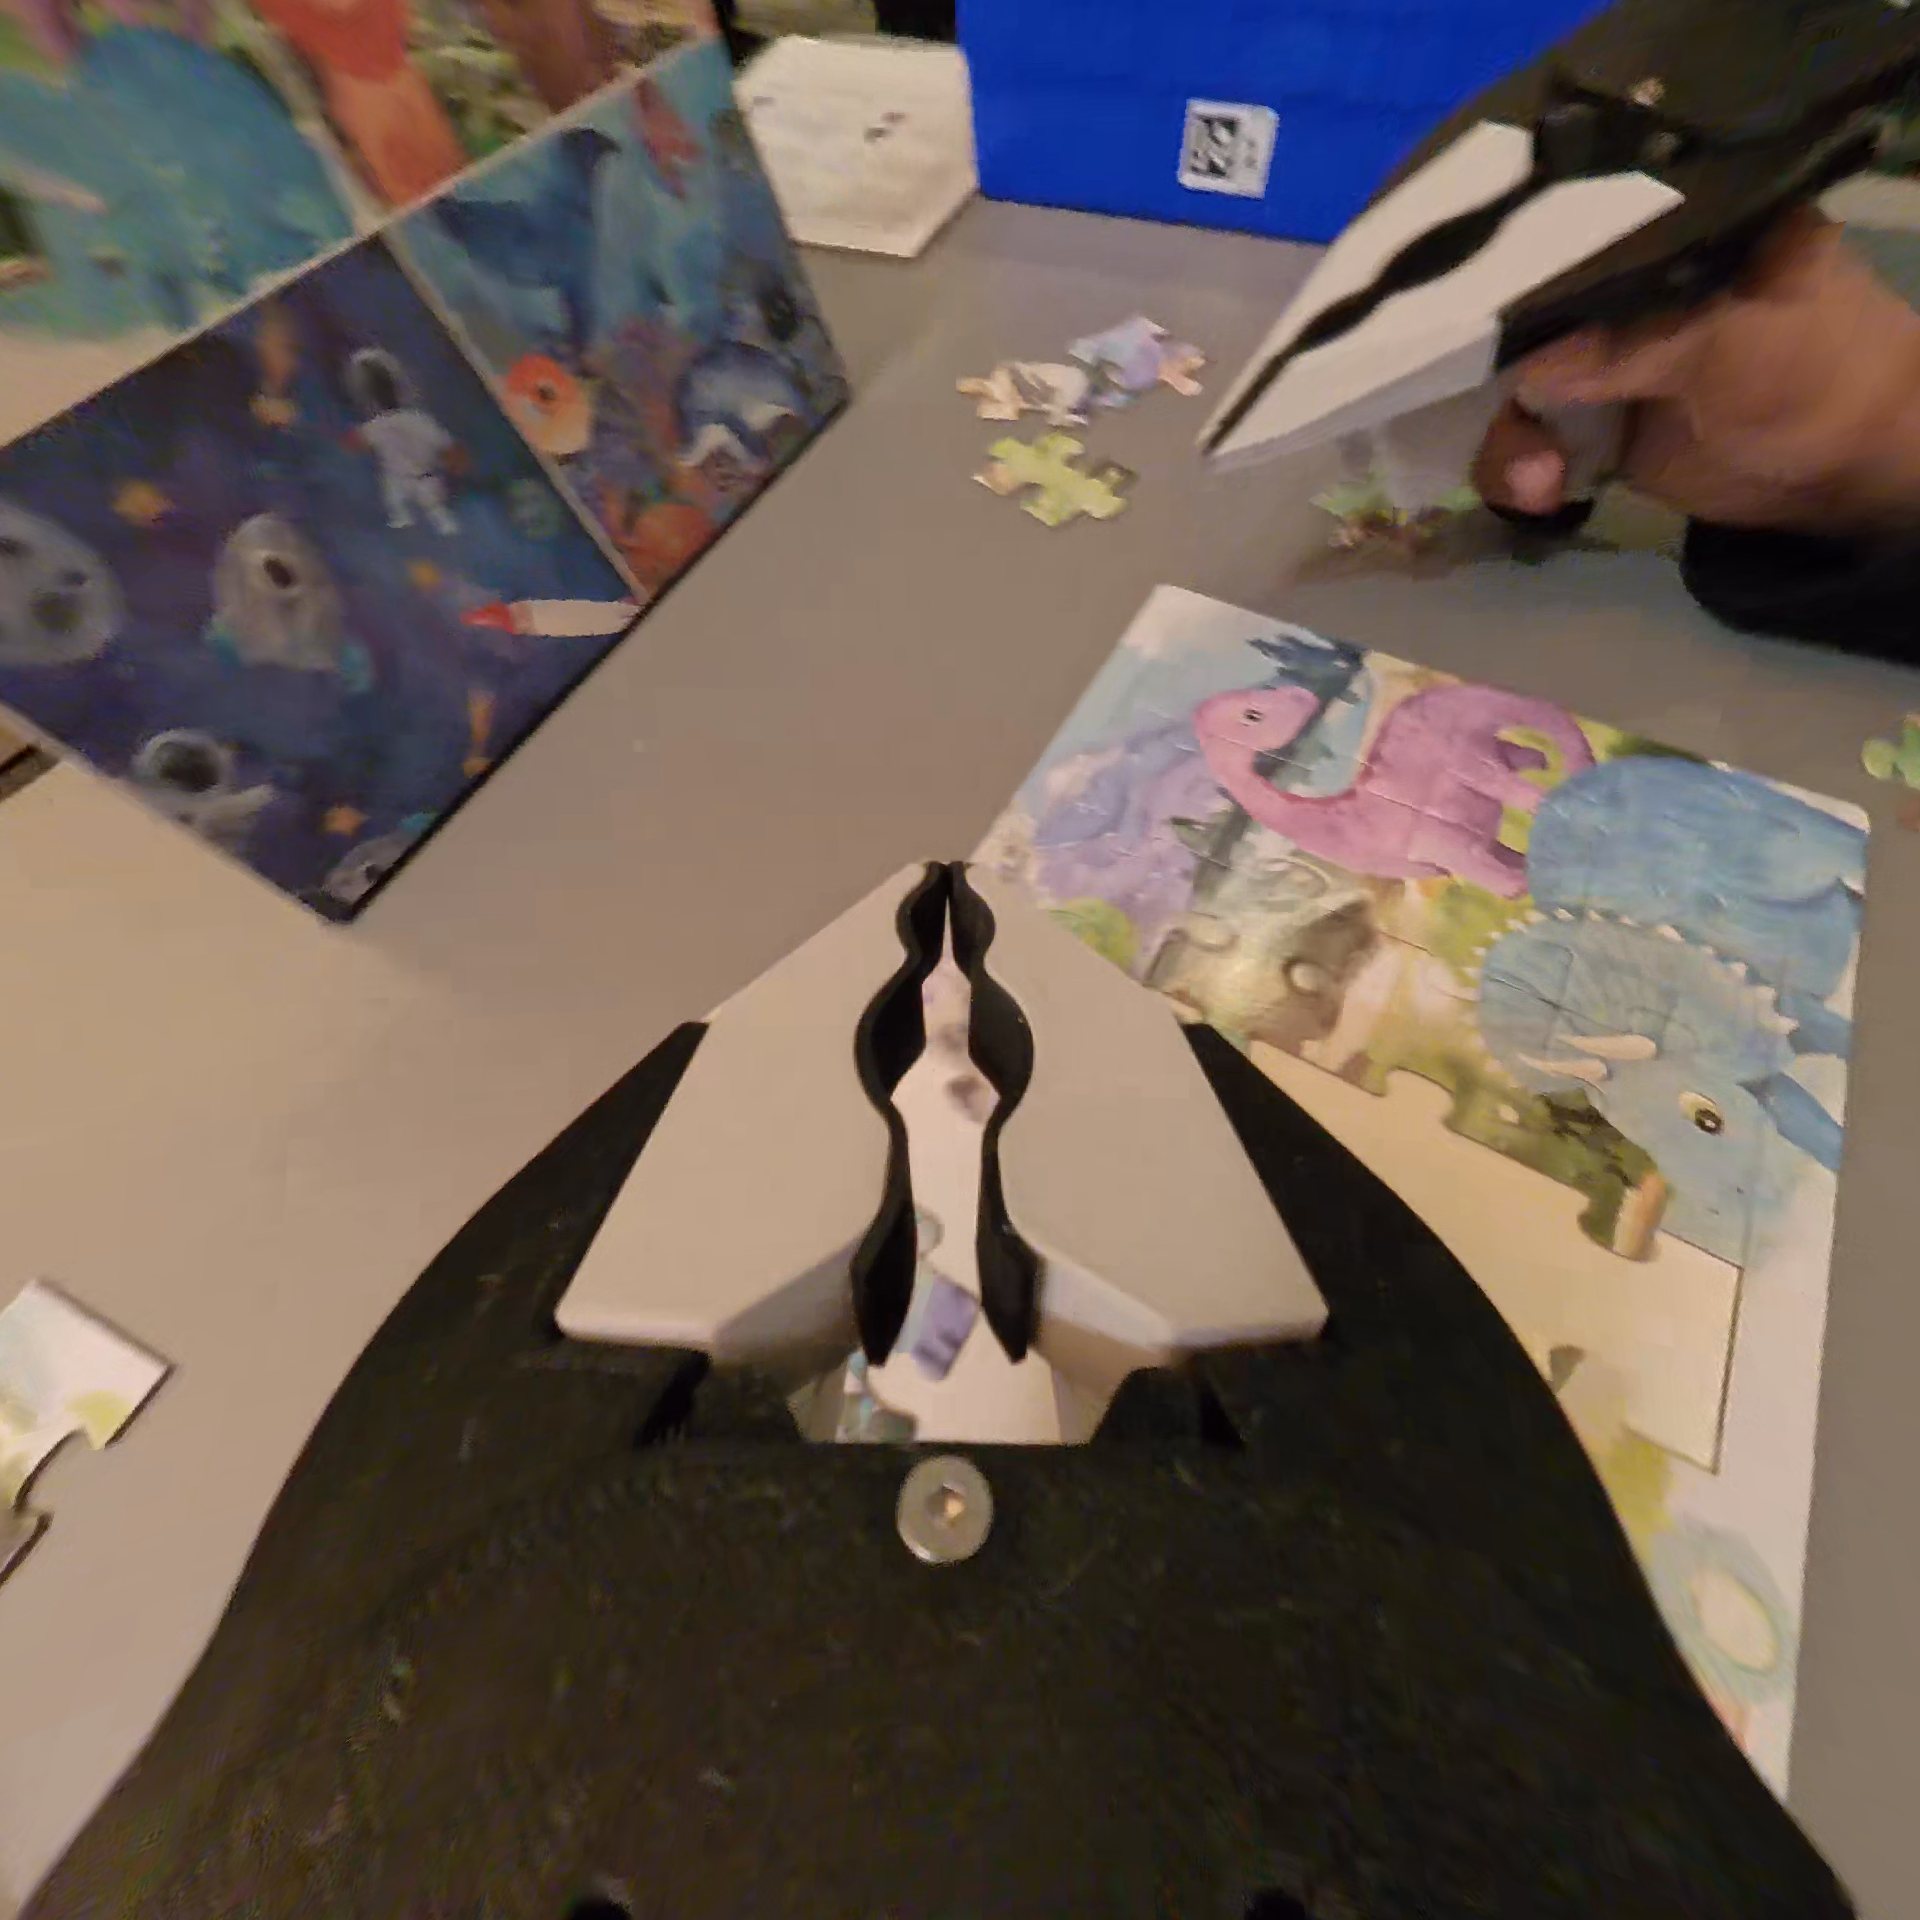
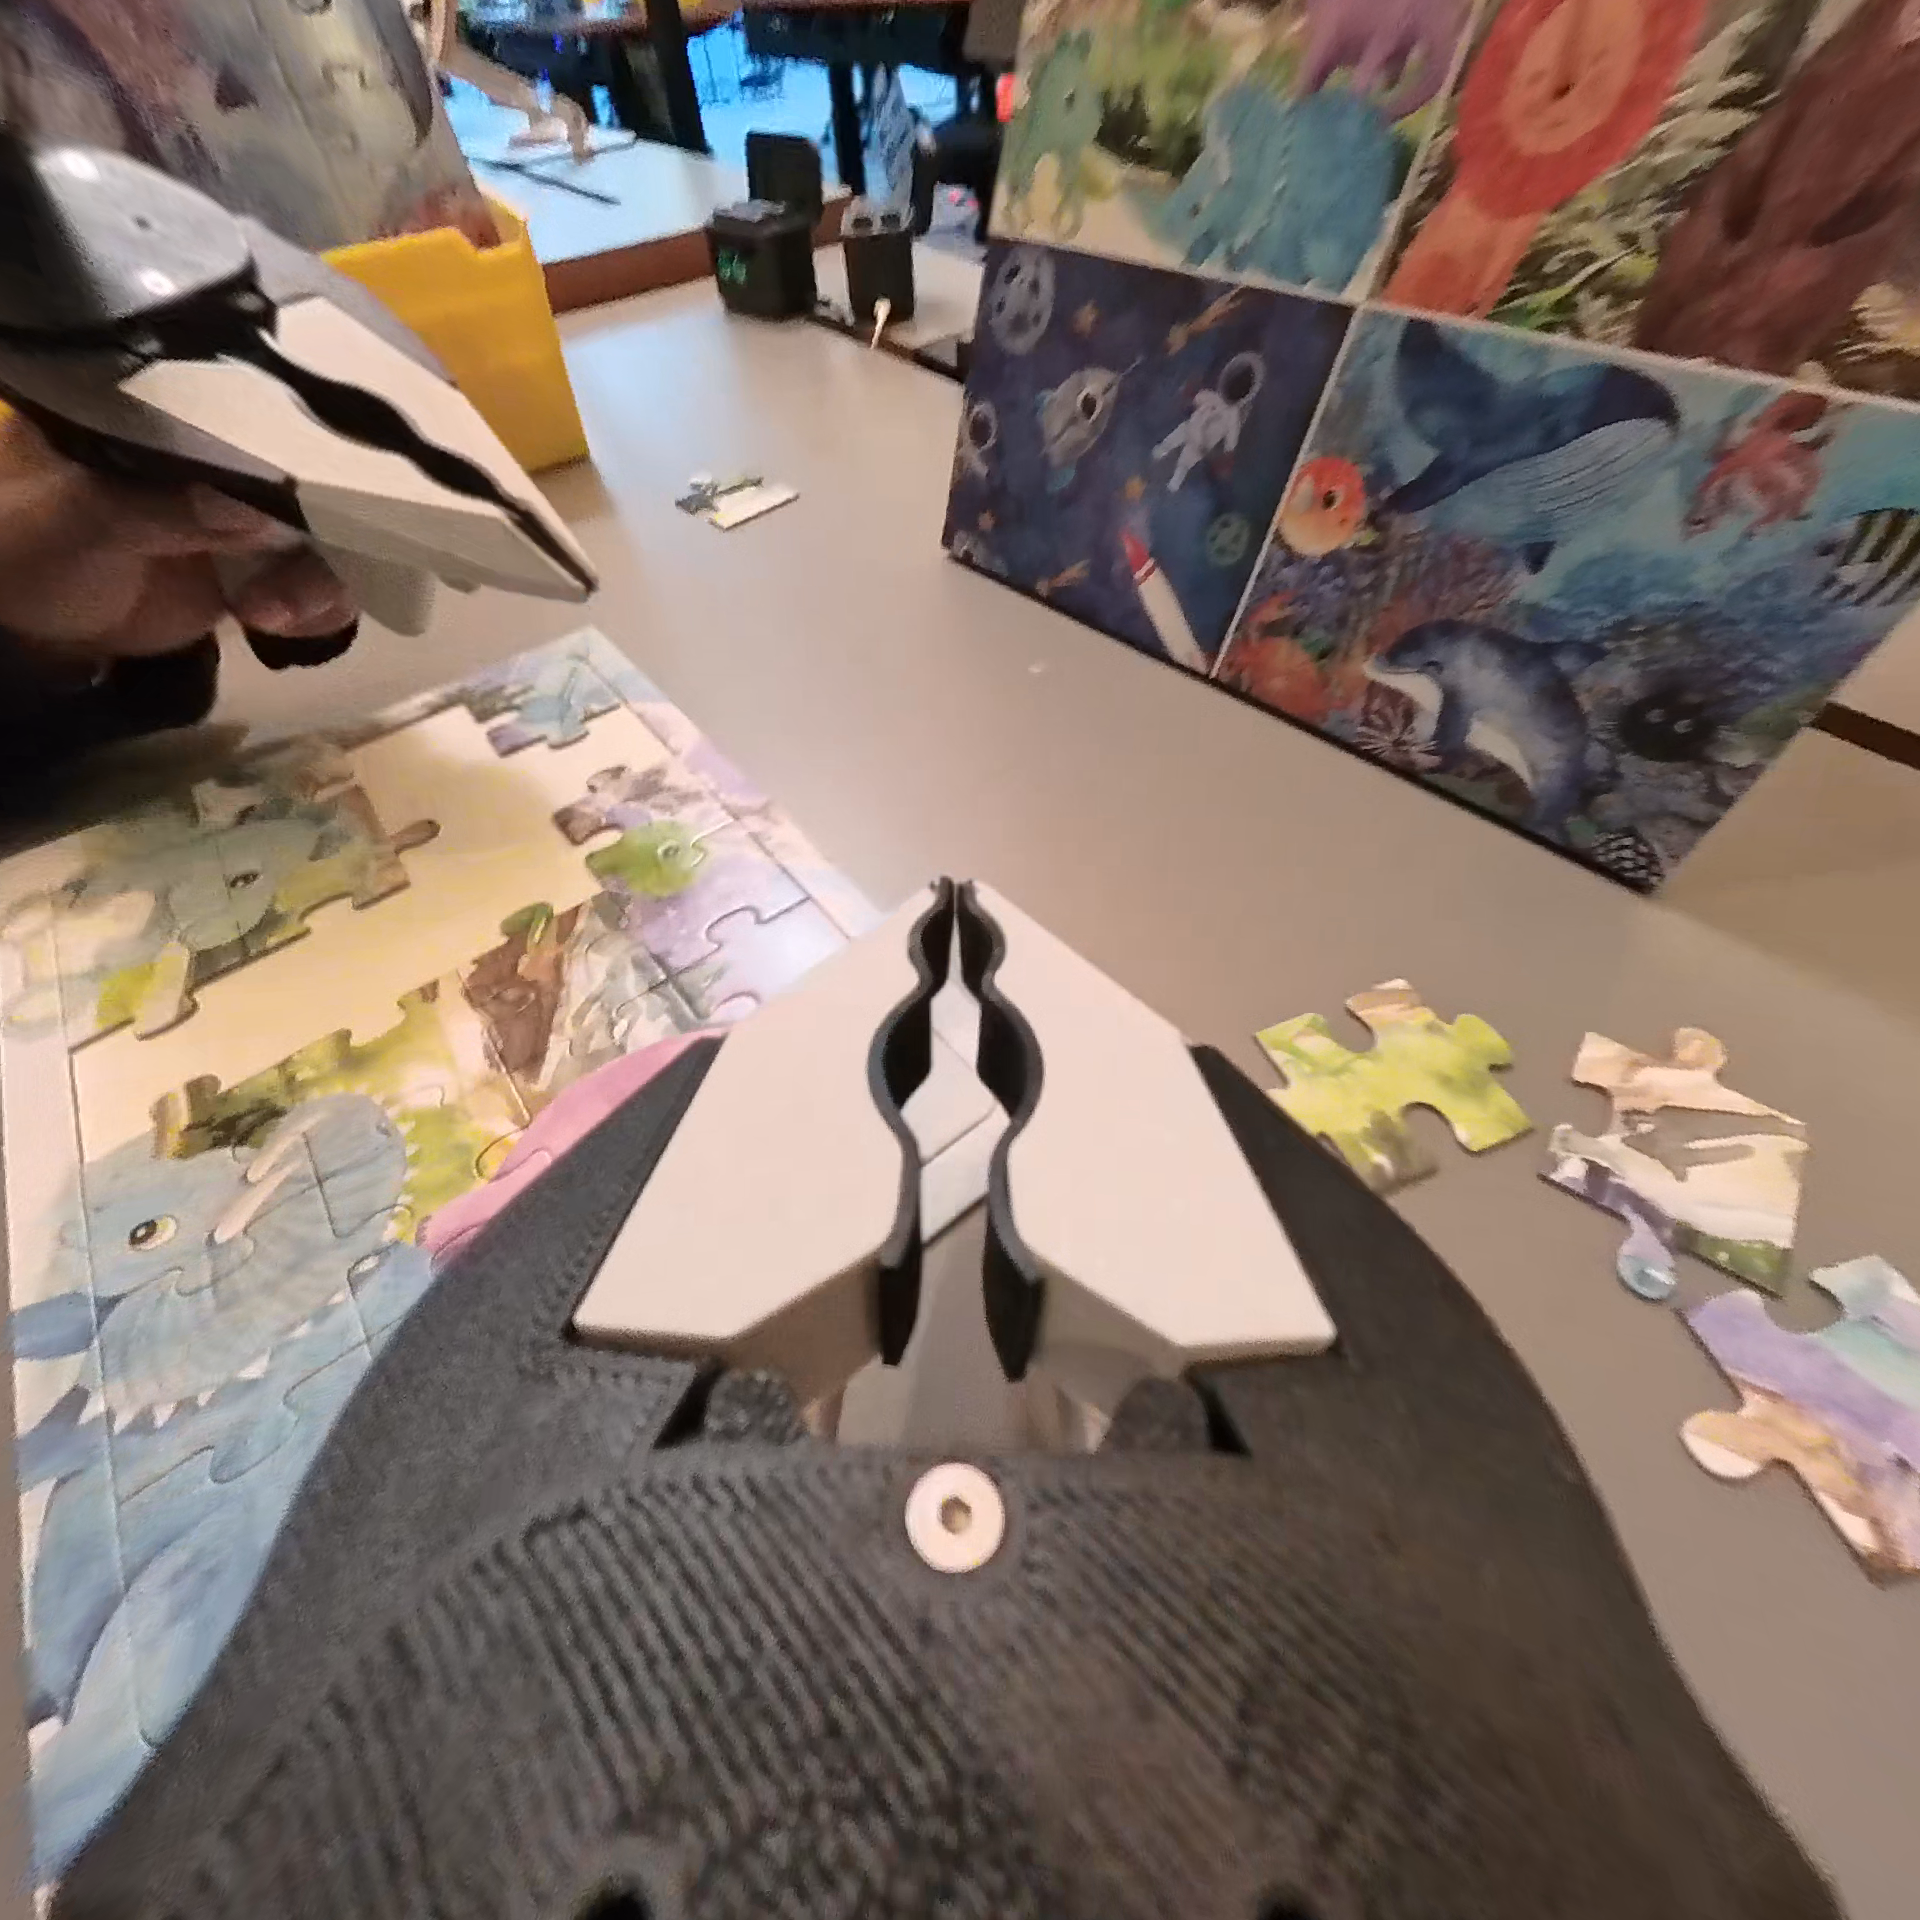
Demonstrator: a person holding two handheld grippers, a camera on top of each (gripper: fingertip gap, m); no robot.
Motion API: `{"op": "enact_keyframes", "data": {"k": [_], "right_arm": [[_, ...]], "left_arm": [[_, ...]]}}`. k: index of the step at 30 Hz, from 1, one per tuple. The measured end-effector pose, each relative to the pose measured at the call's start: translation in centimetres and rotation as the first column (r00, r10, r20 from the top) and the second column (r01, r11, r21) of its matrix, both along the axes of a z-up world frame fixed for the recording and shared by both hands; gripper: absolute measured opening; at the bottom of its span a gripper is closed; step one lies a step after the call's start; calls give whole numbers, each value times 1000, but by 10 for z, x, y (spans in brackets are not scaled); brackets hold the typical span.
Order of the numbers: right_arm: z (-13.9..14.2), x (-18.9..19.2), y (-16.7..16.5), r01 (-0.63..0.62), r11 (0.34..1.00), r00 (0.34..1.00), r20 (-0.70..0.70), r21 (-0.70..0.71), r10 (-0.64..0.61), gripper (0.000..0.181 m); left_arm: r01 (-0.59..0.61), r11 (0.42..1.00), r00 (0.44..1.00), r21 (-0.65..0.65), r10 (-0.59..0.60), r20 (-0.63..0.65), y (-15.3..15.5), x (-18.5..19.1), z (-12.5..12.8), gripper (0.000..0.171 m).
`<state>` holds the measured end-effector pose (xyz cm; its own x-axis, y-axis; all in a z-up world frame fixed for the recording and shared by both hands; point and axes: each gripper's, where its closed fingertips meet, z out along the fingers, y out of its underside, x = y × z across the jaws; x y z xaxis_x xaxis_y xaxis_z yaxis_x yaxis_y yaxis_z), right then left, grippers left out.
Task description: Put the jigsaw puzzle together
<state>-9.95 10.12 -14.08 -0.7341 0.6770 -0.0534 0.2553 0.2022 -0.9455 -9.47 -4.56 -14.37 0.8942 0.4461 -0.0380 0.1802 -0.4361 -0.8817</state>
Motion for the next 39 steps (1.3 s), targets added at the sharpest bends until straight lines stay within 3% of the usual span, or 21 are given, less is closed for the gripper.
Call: {"op": "enact_keyframes", "data": {"k": [5,13,21,28,39], "right_arm": [[15,-10,27,100,994,994,-47,-43,-102,10],[36,-16,65,202,973,971,-104,-110,-214,9],[34,-19,75,224,967,966,-105,-121,-237,11],[27,-22,82,271,962,952,-138,-40,-274,11],[23,-22,81,263,963,957,-114,-54,-268,11]], "left_arm": [[-65,996,997,66,62,50,-25,-23,1,0],[-90,996,996,26,90,12,-31,-30,-4,0],[-122,992,992,26,123,-26,-39,-37,-3,0],[-143,985,990,98,141,23,-48,-43,1,0],[-121,984,991,128,113,67,-45,-42,-4,0]]}}
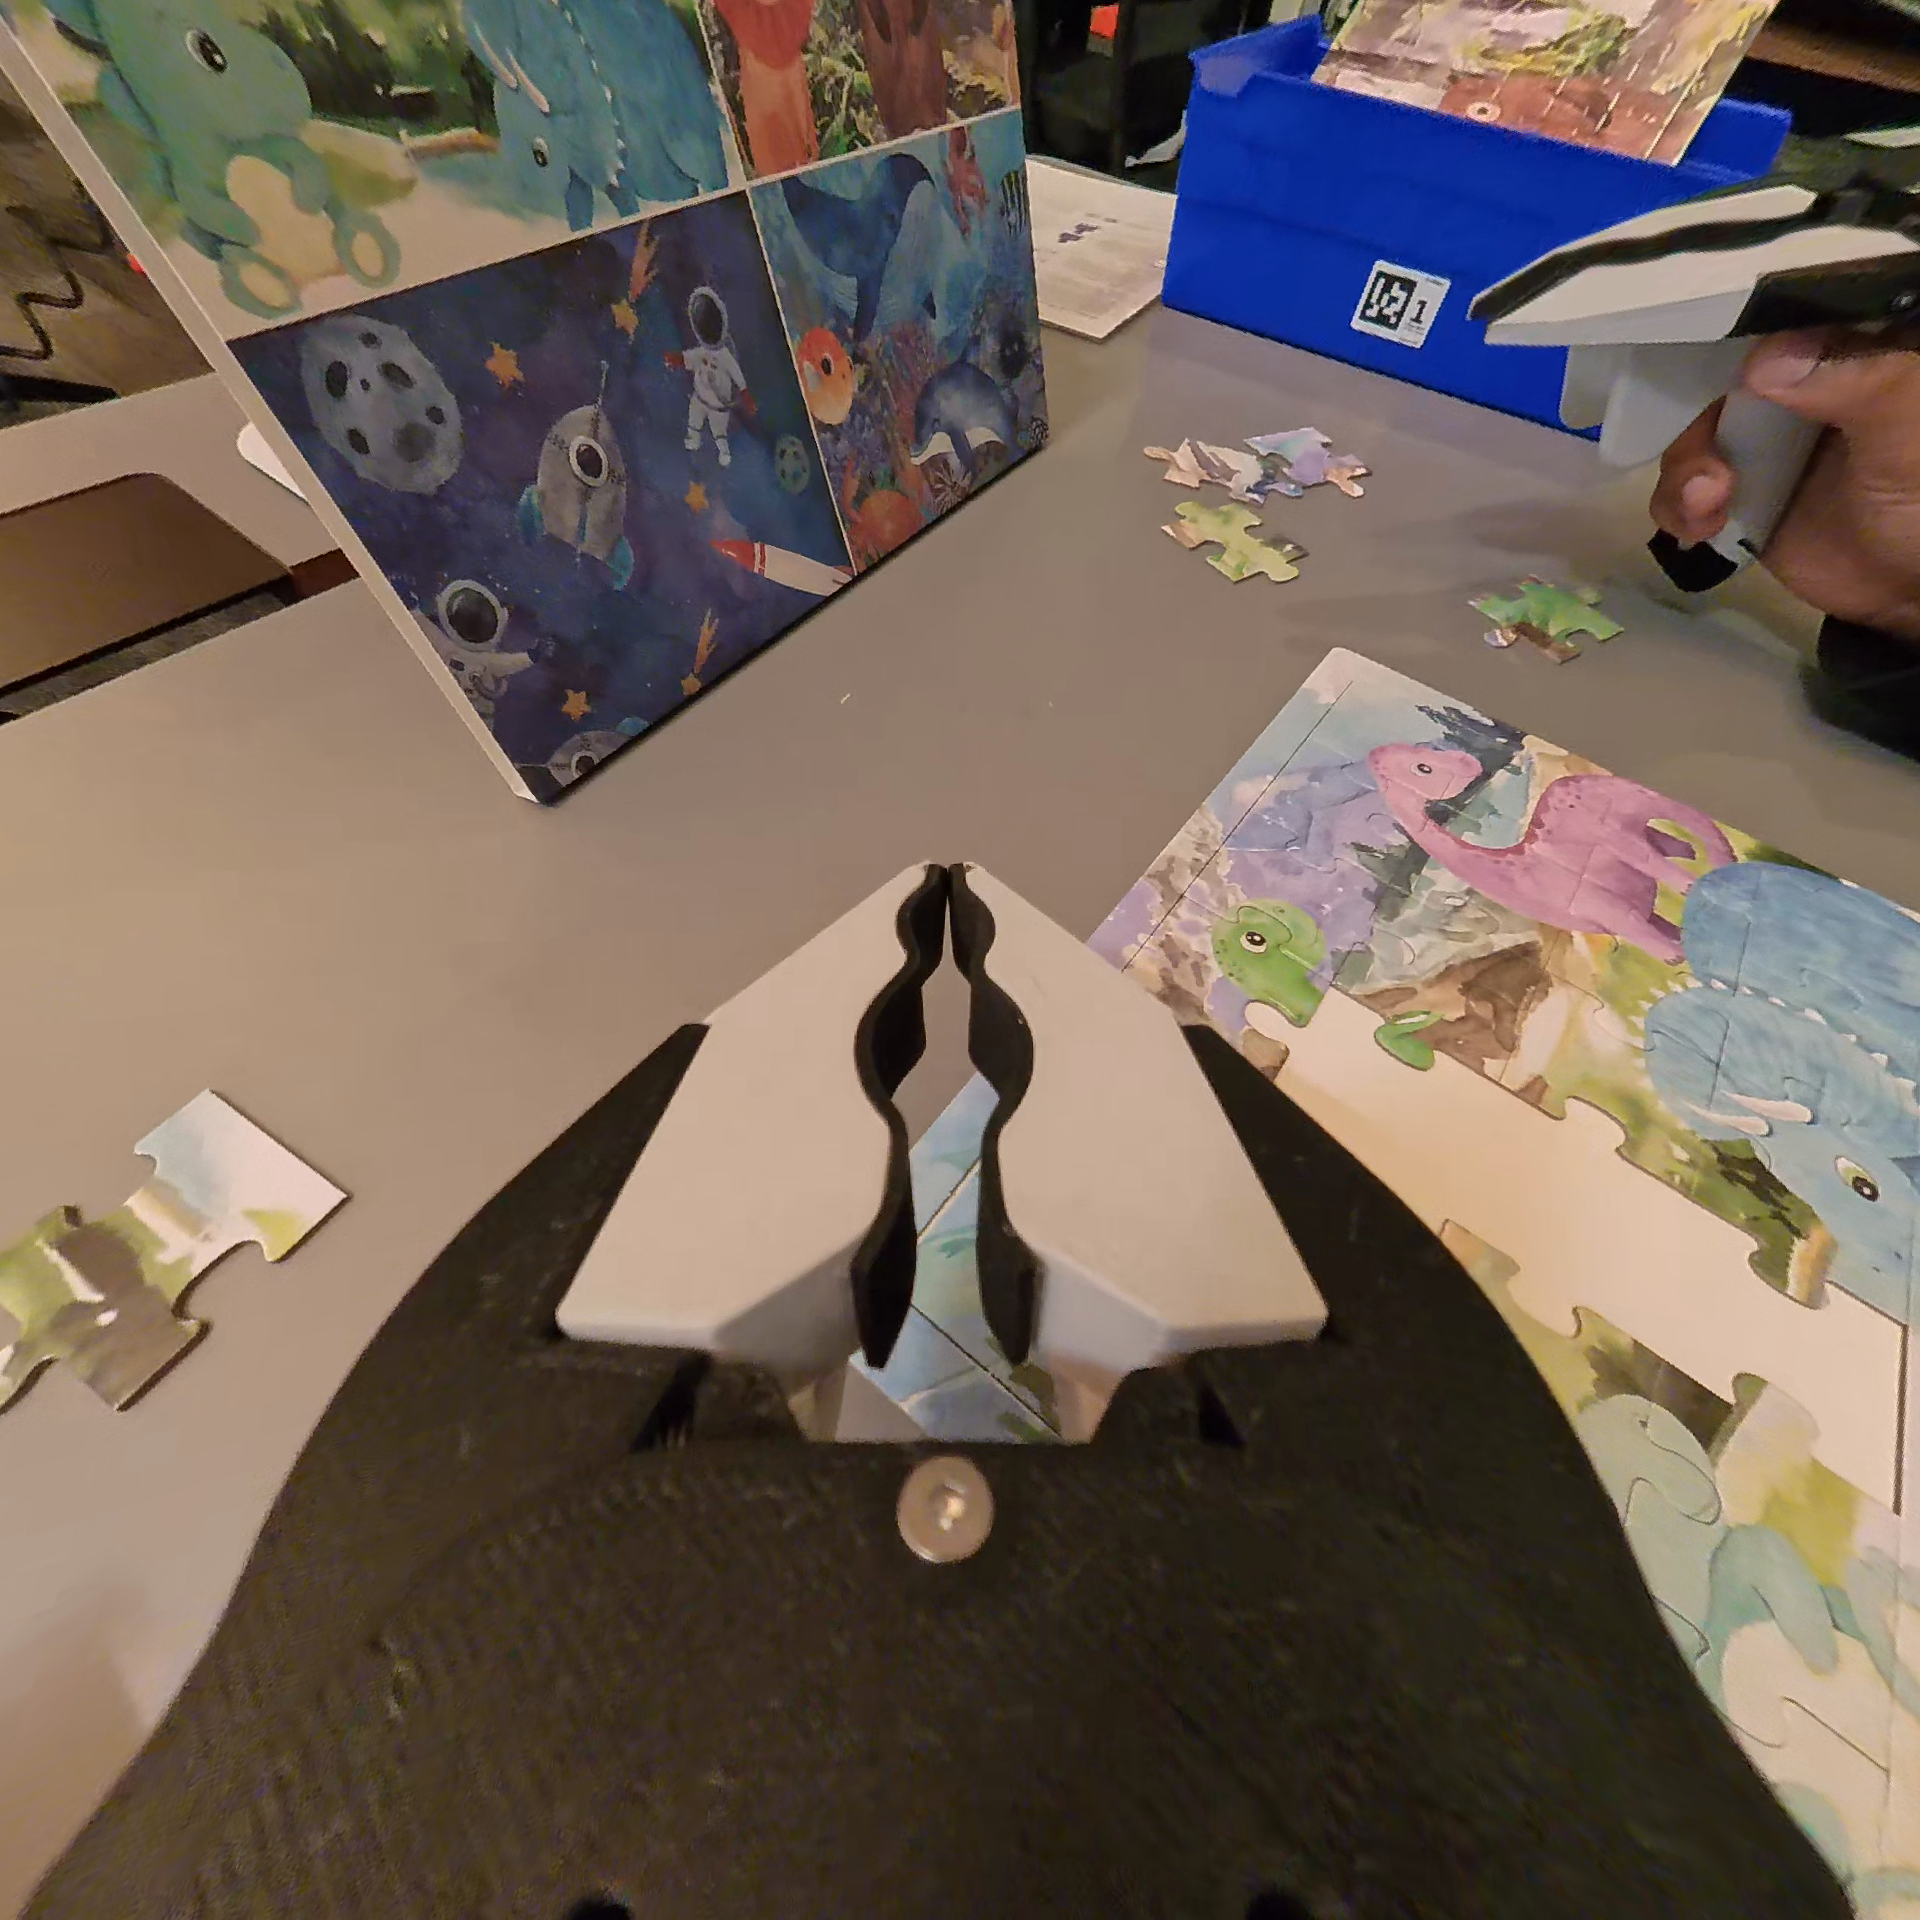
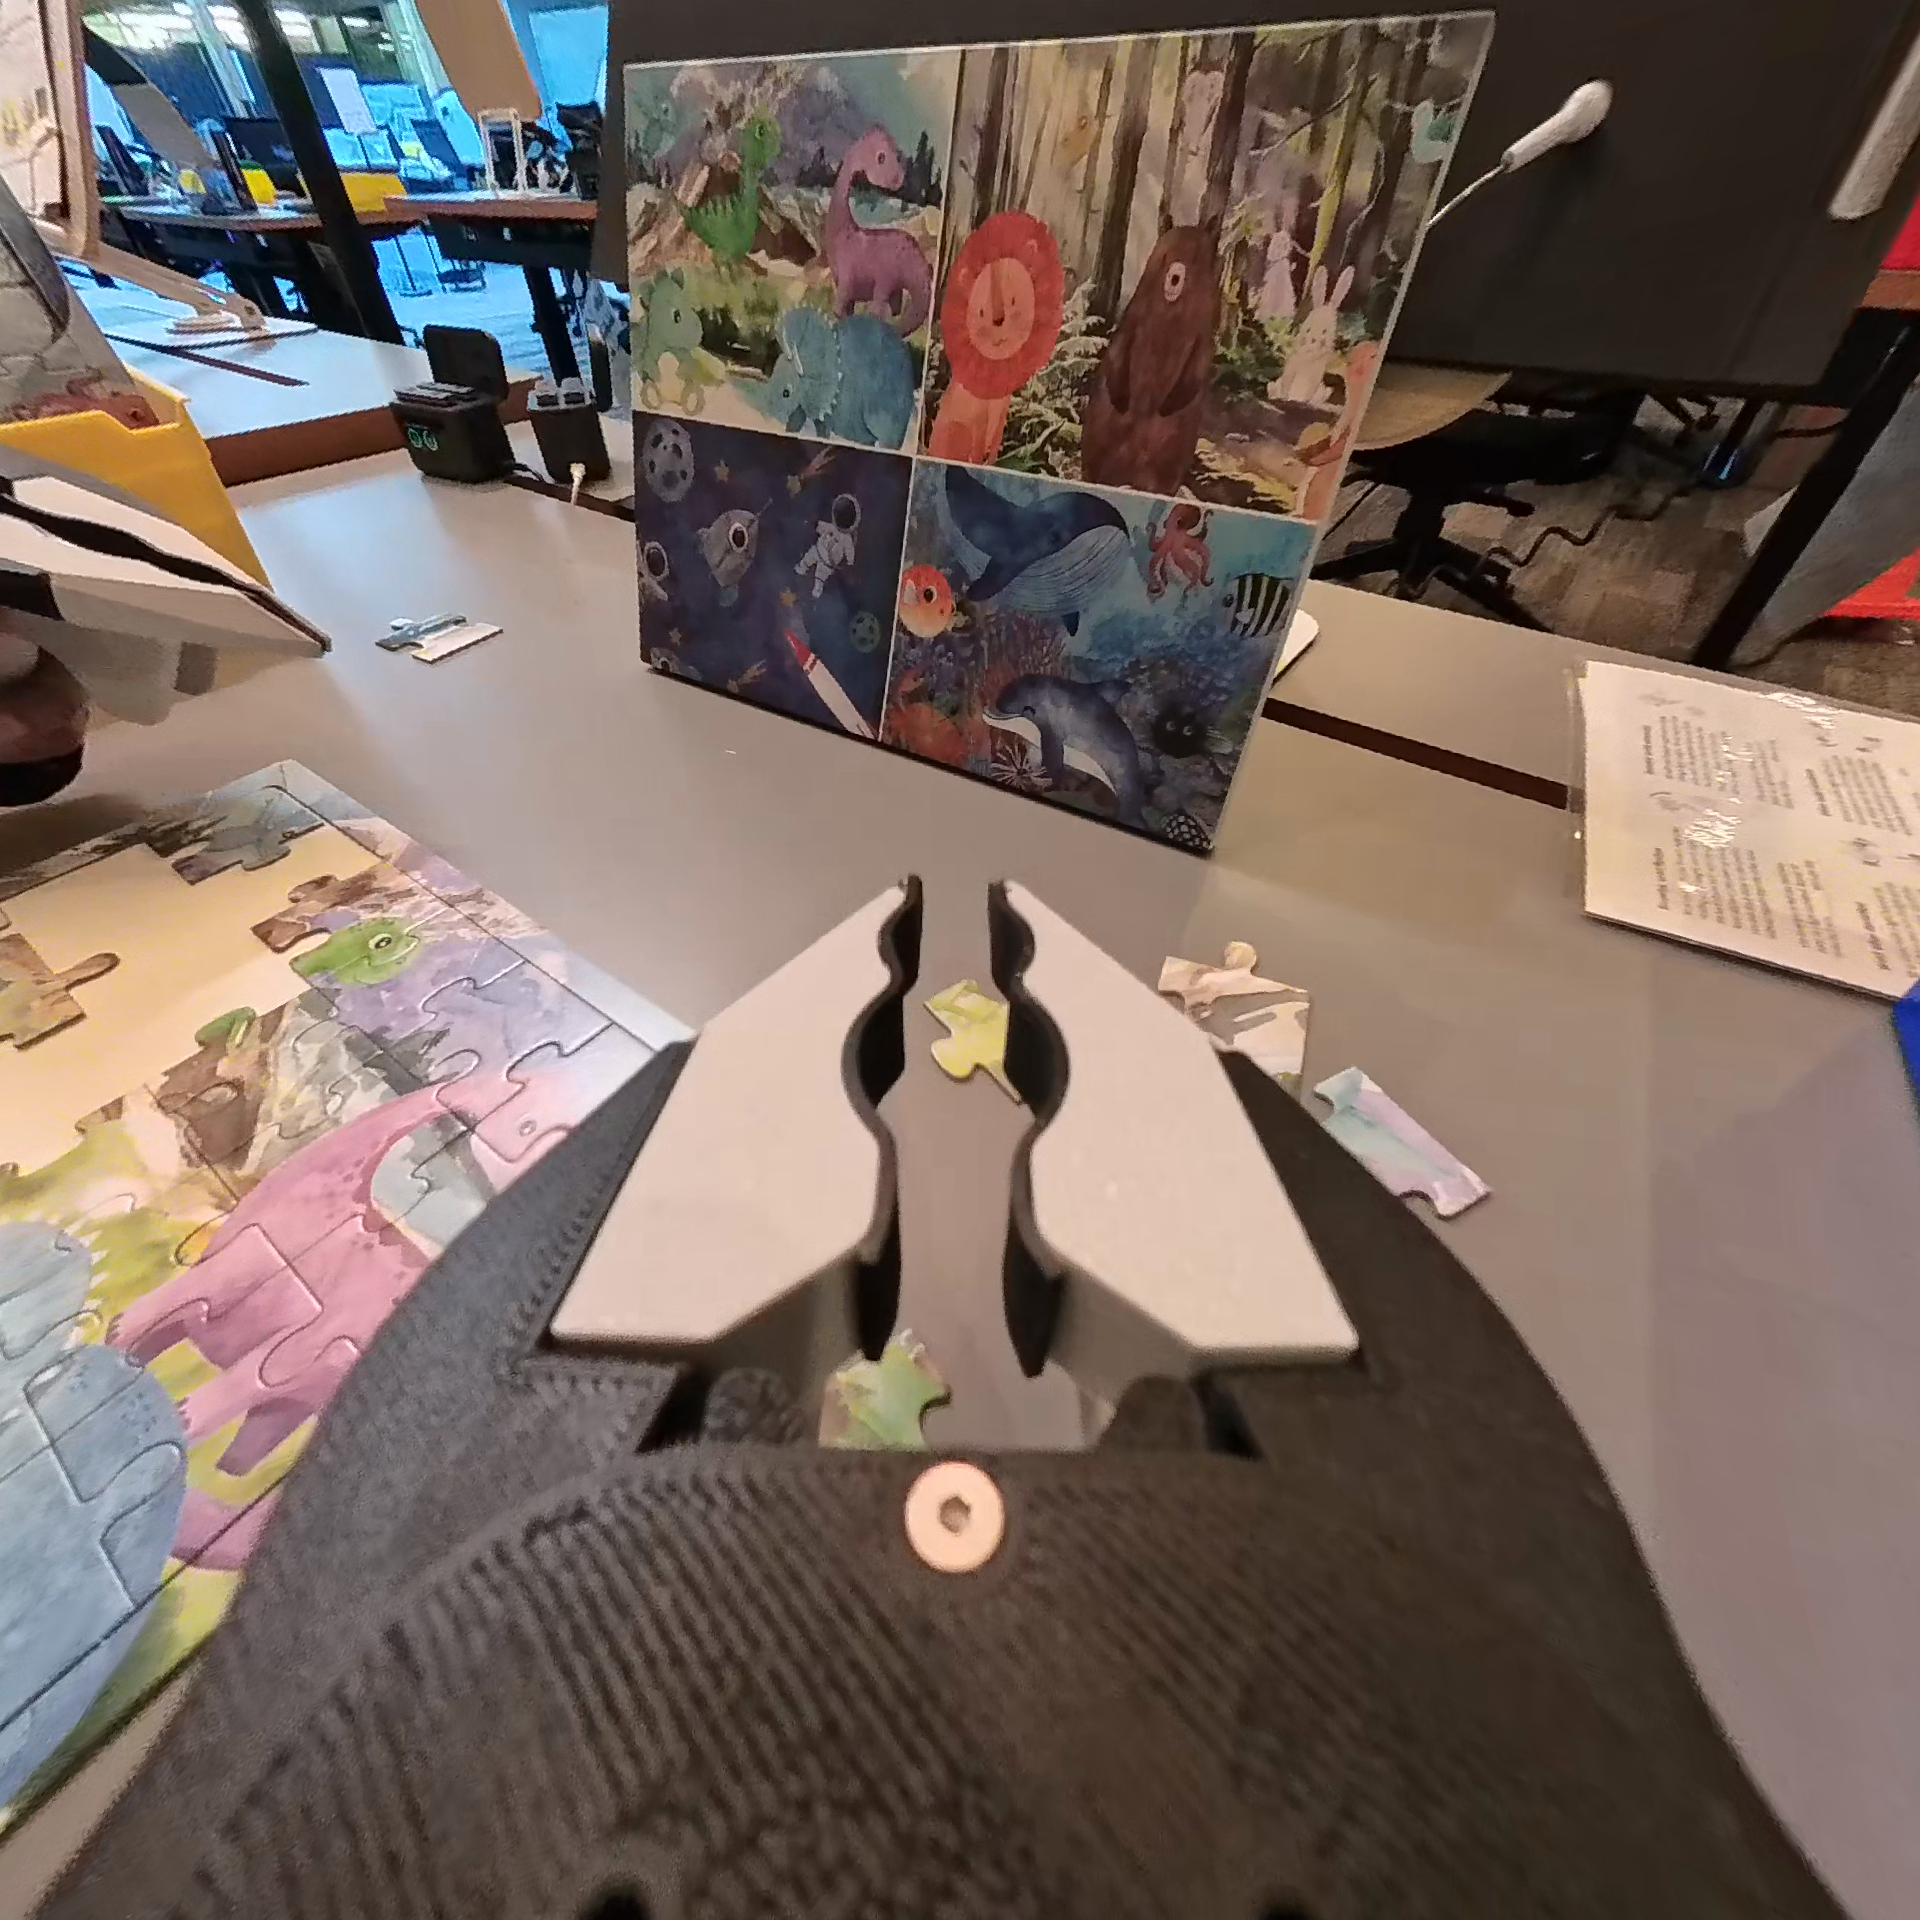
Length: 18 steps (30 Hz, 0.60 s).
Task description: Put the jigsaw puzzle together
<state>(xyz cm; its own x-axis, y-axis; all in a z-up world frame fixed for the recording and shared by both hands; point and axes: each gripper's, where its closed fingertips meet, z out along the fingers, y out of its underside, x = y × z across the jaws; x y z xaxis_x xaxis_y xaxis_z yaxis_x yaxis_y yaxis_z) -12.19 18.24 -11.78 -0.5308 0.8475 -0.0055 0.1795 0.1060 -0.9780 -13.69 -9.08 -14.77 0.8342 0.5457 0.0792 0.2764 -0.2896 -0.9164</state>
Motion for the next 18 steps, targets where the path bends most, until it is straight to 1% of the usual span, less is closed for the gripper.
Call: {"op": "enact_keyframes", "data": {"k": [7,9,12,14,16,18], "right_arm": [[-1,0,-3,-5,1000,1000,-2,29,5,12],[5,-3,2,11,997,999,-40,75,-8,12],[15,-14,15,51,978,995,-89,202,-33,12],[21,-20,22,57,966,993,-111,250,-30,12],[22,-24,28,51,968,992,-127,245,-20,12],[13,-24,34,38,978,994,-104,204,-17,12]], "left_arm": [[3,1000,1000,-8,-3,-3,-1,-1,-2,0],[-1,1000,1000,-12,1,-10,-3,-2,-3,0],[-17,1000,999,-12,17,-27,-8,-4,-2,0],[-60,998,998,-37,59,-28,-16,-10,-5,0],[-96,994,995,-54,94,-32,-26,-16,-7,0],[-128,991,991,-40,127,-29,-35,-21,-6,0]]}}
